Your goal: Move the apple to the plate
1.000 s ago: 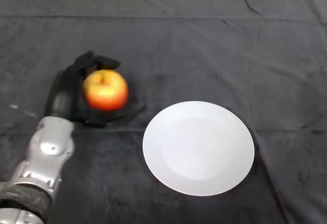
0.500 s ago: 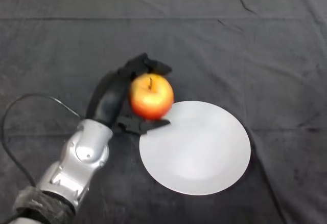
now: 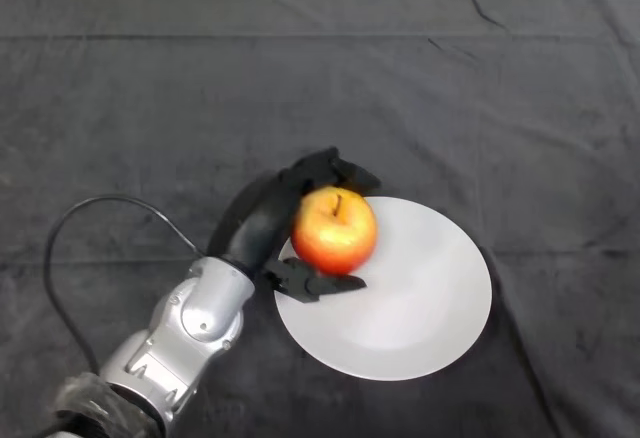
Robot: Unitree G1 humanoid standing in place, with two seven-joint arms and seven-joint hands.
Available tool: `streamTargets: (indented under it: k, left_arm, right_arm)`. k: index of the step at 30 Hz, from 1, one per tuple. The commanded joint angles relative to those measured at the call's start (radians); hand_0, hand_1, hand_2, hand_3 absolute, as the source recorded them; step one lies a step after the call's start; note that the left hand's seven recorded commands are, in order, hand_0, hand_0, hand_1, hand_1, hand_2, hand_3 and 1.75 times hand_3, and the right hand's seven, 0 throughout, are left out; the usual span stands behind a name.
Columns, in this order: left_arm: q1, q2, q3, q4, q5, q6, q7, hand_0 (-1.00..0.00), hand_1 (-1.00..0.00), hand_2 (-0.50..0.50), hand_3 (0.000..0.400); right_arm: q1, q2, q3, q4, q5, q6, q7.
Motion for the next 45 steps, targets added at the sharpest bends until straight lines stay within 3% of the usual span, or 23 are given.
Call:
streamTargets:
  k: [1,21,23,24,25,27,28,29,30,31,45]
  left_arm:
    - [0.001,0.013,-0.026,-0.030,-0.028,0.018,-0.007,-1.00,-1.00,0.00,0.400]
    - [-0.020,0.029,-0.113,-0.004,-0.090,0.003,-0.020,-1.00,-1.00,0.00,0.400]
    - [-0.021,0.030,-0.118,-0.001,-0.091,0.003,-0.019,-1.00,-0.90,-0.05,0.400]
    - [-0.022,0.030,-0.120,0.001,-0.092,0.003,-0.019,-1.00,-0.57,-0.21,0.400]
    - [-0.024,0.031,-0.122,0.003,-0.092,0.003,-0.018,-1.00,-0.52,-0.24,0.400]
    - [-0.026,0.031,-0.125,0.006,-0.093,0.003,-0.018,-0.98,0.00,-0.49,0.394]
    - [-0.027,0.032,-0.127,0.008,-0.093,0.004,-0.018,-0.92,0.00,-0.46,0.367]
    - [-0.028,0.032,-0.128,0.008,-0.094,0.005,-0.017,-0.36,0.00,-0.18,0.146]
    - [-0.029,0.033,-0.129,0.009,-0.094,0.006,-0.017,-0.14,0.00,-0.07,0.055]
    - [-0.030,0.033,-0.130,0.010,-0.094,0.007,-0.017,0.00,0.00,0.00,0.000]
    - [-0.047,0.046,-0.116,0.005,-0.105,0.029,-0.013,0.00,0.00,0.00,0.000]
  right_arm:
    - [-0.038,-0.021,-0.0044,-0.021,0.0218,-0.004,-0.0022]
    - [-0.038,-0.022,-0.0045,-0.019,0.0225,-0.004,-0.0021]
    - [-0.038,-0.022,-0.0045,-0.019,0.0225,-0.004,-0.0020]
    - [-0.038,-0.022,-0.0046,-0.019,0.0226,-0.004,-0.0020]
    - [-0.038,-0.022,-0.0046,-0.019,0.0226,-0.004,-0.0020]
    - [-0.038,-0.022,-0.0046,-0.019,0.0226,-0.004,-0.0019]
    - [-0.038,-0.022,-0.0046,-0.019,0.0227,-0.004,-0.0019]
    - [-0.039,-0.022,-0.0046,-0.019,0.0227,-0.004,-0.0019]
    - [-0.039,-0.022,-0.0046,-0.019,0.0227,-0.004,-0.0018]
    - [-0.039,-0.022,-0.0046,-0.018,0.0227,-0.004,-0.0018]
    - [-0.039,-0.022,-0.0047,-0.018,0.0229,-0.004,-0.0015]
